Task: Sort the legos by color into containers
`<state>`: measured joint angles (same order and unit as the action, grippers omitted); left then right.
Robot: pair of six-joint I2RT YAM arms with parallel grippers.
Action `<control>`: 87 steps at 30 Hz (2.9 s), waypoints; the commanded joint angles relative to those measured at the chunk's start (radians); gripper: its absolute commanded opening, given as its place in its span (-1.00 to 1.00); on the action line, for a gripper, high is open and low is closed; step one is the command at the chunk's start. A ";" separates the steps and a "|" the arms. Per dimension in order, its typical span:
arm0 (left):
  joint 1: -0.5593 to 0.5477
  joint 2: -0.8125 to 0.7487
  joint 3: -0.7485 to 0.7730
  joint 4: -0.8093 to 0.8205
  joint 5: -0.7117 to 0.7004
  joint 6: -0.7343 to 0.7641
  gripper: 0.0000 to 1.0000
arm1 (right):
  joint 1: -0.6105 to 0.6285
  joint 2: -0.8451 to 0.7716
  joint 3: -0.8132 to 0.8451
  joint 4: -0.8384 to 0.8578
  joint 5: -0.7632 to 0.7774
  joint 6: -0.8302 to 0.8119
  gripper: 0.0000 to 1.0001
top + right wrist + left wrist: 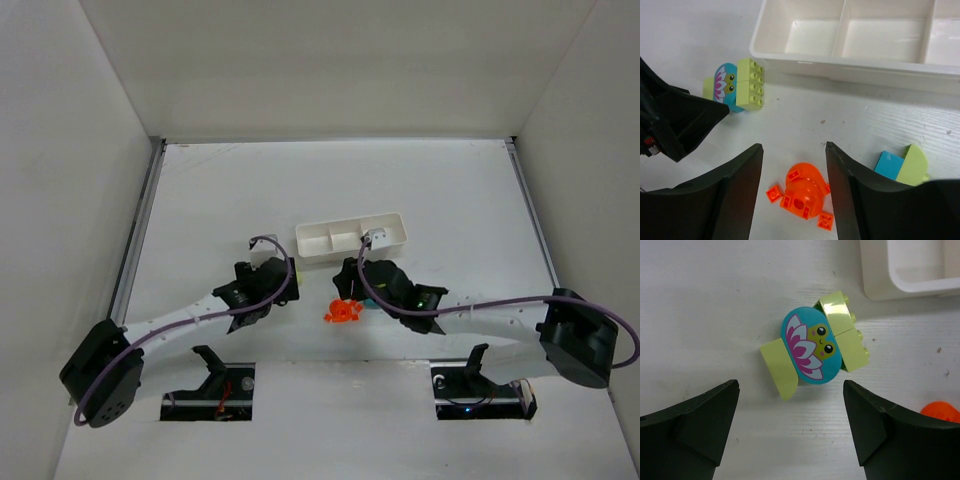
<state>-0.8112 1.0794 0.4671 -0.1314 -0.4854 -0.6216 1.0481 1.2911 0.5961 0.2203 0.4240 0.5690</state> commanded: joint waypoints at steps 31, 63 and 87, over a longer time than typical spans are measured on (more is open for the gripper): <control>0.074 0.172 0.059 0.191 0.090 0.111 0.77 | 0.026 0.011 -0.016 0.094 -0.047 -0.008 0.40; 0.027 0.156 0.062 0.228 -0.032 0.102 -0.27 | 0.000 -0.099 -0.051 0.083 -0.067 0.008 0.52; -0.027 -0.087 0.151 0.230 -0.022 -0.526 -0.50 | 0.080 -0.144 -0.030 0.281 -0.100 0.137 0.48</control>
<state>-0.8486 1.0039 0.5468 0.1238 -0.5217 -1.0260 1.1267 1.1408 0.5396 0.4057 0.3317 0.6899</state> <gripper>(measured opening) 0.602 0.744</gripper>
